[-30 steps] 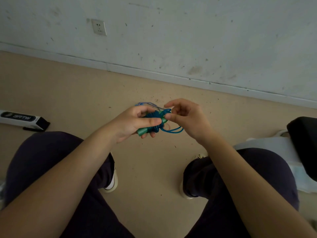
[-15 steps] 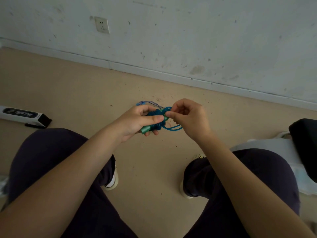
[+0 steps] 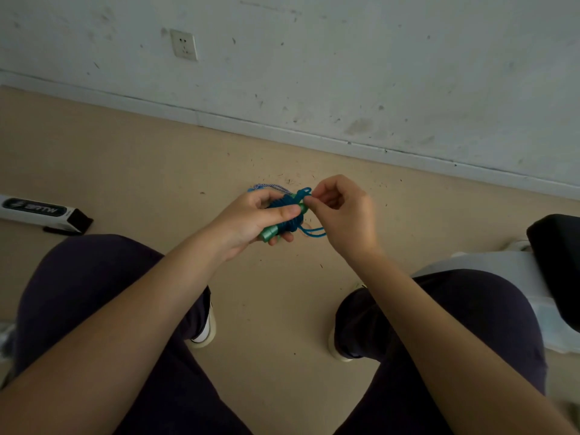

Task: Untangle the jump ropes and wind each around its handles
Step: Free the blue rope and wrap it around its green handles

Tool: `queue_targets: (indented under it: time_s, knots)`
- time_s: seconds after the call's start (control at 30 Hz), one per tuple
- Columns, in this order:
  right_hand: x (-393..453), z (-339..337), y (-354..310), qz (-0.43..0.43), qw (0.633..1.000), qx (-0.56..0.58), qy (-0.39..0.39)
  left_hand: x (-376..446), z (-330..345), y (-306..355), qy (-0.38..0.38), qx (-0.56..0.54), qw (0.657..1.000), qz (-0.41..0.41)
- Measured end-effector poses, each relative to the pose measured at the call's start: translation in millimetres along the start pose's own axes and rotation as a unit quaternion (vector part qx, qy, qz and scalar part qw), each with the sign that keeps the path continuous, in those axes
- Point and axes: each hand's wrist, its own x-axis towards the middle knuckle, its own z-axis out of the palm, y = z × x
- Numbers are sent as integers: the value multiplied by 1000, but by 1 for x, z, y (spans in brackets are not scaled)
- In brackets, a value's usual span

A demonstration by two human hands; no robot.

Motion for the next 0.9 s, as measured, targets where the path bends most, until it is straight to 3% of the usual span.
queue_targets:
  time_s: [0.2,0.47,0.57,0.77,0.9]
  knots:
    - [-3,0,-5,-44,999,-7,-12,-2,-4,2,-41,14,999,-5]
    - [8,-17,-1,97,971,105,-191,-3,-12,3,-58,82,995,4]
    - [7,-19,-3,114,962,116,-220,-1,-13,1,-38,118,992,-5]
    - [4,-13,0,92,982,22,-164,0,-10,-1,-16,166,986,-17]
    - [8,-13,-3,92,985,100,-106,5,-12,-6,25,211,977,-26]
